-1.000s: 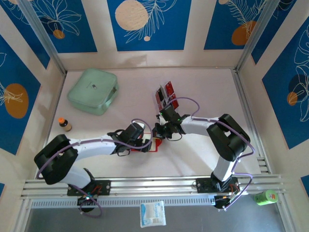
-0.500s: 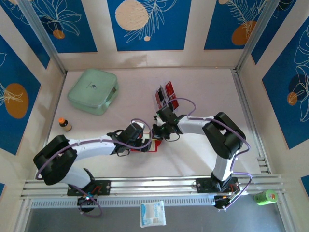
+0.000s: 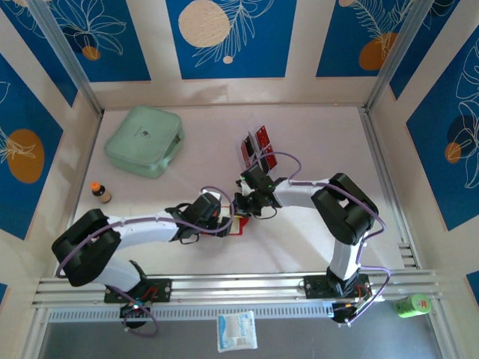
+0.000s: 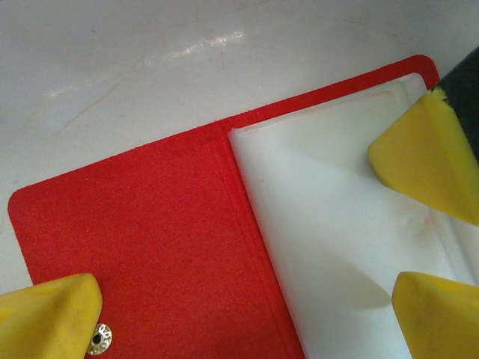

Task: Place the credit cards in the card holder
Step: Flip over the card slot on the card holder.

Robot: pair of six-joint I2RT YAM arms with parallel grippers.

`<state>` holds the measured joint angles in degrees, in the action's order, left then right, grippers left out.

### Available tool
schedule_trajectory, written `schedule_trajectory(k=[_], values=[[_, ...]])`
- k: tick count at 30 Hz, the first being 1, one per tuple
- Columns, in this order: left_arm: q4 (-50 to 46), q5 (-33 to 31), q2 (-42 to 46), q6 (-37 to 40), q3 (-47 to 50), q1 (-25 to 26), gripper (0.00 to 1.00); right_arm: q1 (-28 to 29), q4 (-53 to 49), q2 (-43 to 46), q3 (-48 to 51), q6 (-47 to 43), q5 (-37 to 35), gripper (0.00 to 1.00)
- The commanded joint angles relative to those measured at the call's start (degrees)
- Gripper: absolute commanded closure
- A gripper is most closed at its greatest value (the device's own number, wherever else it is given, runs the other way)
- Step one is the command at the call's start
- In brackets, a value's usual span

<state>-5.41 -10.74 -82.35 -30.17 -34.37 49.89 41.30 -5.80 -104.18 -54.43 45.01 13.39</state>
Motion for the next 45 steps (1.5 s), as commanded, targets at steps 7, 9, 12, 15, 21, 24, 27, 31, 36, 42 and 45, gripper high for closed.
schedule_trajectory(k=[7,9,12,15,21,24,27,31,36,42,45], values=[[0.93,-0.07,0.94,-1.1,1.36,-0.14,0.0,1.55,-0.79,-2.59,-2.43,0.5,1.65,1.0],[0.85,-0.24,1.05,-0.96,1.41,-0.23,0.0,1.61,-0.79,-2.87,-2.61,0.55,1.71,1.0],[0.49,-0.42,0.81,-0.96,1.47,-0.4,0.0,1.72,-0.8,-2.96,-2.78,0.69,1.68,1.0],[0.5,-0.44,0.77,-1.07,1.99,-0.53,0.01,1.68,-0.9,-2.87,-2.87,0.77,1.64,1.0],[1.97,0.71,1.4,-1.2,3.68,-0.67,0.16,1.22,-1.18,-2.03,-3.22,1.08,1.86,1.0],[2.69,1.29,1.49,-1.16,4.15,-0.7,0.23,0.34,-1.21,-0.3,-3.07,1.45,2.16,1.0],[3.26,1.6,1.23,-1.18,4.47,-0.74,0.27,-0.47,-1.54,2.21,-2.66,1.63,1.97,1.0],[3.99,2.11,0.61,-1.17,4.58,-0.73,0.3,-1.29,-1.58,4.44,-1.67,2.07,1.82,0.97],[4.54,2.17,0.78,-1.37,4.92,-0.76,0.31,-1.4,-1.19,4.7,-0.55,2.66,1.72,0.88],[5.14,1.95,1.44,-1.48,5.58,-0.75,0.31,-1.16,0.61,2.73,0.07,3.81,2.52,0.77],[5.83,1.82,1.92,-1.73,6.04,-0.73,0.31,-0.91,0.74,1.62,-0.06,3.85,2.55,0.7]])
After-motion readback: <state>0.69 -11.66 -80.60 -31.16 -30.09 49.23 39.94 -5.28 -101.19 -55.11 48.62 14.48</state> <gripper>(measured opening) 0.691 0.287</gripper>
